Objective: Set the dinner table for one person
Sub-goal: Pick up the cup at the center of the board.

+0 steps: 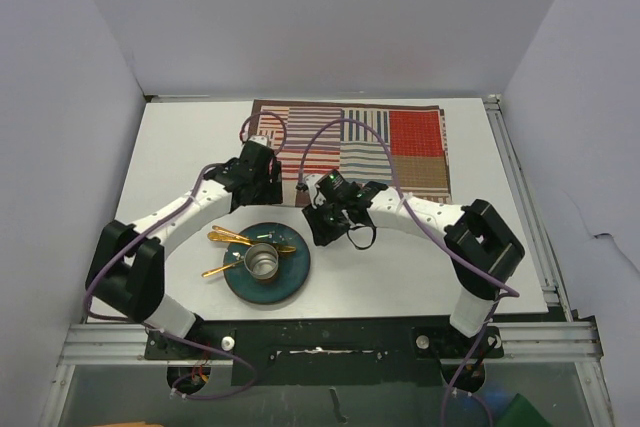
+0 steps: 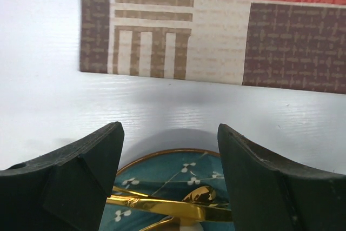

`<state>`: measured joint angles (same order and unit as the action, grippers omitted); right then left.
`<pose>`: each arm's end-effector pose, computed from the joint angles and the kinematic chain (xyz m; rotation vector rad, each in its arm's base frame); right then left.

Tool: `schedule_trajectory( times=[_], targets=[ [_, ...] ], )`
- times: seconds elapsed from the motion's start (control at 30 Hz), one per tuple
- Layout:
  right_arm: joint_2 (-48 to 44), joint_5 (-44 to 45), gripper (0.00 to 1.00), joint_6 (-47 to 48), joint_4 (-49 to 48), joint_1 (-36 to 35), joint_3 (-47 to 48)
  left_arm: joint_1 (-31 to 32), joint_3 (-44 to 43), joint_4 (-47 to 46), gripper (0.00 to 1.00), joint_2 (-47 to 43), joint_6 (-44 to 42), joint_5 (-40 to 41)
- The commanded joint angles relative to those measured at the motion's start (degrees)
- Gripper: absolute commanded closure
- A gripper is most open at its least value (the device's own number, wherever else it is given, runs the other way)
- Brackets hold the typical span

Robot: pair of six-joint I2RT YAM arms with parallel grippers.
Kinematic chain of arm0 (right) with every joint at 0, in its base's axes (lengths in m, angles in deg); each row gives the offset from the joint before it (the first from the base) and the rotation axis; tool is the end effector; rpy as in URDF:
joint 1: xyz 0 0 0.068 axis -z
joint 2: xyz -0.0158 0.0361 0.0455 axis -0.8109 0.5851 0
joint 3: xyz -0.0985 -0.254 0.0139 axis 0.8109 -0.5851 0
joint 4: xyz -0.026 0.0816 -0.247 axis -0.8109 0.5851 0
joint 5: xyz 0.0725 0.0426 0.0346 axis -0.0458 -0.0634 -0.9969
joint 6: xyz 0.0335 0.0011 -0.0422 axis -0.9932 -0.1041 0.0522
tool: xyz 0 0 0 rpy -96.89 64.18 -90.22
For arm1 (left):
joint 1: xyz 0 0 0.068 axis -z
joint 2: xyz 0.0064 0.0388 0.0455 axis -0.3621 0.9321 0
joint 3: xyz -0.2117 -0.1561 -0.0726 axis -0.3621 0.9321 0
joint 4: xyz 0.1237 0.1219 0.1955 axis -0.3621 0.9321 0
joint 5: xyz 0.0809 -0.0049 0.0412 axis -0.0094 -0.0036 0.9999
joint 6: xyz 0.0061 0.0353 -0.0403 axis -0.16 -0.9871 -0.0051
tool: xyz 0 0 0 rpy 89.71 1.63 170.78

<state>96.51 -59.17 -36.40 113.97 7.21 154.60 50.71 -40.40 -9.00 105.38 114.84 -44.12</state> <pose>0.2366 0.2637 0.1918 -0.8403 2.5995 0.5948 0.2862 -0.1510 0.2265 -0.0288 2.4880 -0.0619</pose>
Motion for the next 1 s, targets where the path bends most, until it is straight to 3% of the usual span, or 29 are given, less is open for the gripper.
schedule_trajectory(
  times=[0.0,0.13,0.67,0.97],
  targets=[
    [-2.4,-1.1,0.68,-0.7,-1.9,-1.2,0.6,-0.2,-0.2,1.6,0.29,-7.8,0.7,6.4],
    [-1.3,-1.3,0.67,-0.9,-1.6,-2.3,2.0,-2.2,-0.4,5.5,0.29,-9.8,0.4,8.0],
    [3.6,0.3,0.67,-1.1,-0.8,-3.6,3.0,-3.0,0.8,10.7,0.29,-16.3,0.1,-7.4],
    [3.0,0.4,0.67,-0.4,2.4,-4.5,7.8,-3.6,1.8,13.8,0.29,-16.6,-0.7,-0.4]
  ],
)
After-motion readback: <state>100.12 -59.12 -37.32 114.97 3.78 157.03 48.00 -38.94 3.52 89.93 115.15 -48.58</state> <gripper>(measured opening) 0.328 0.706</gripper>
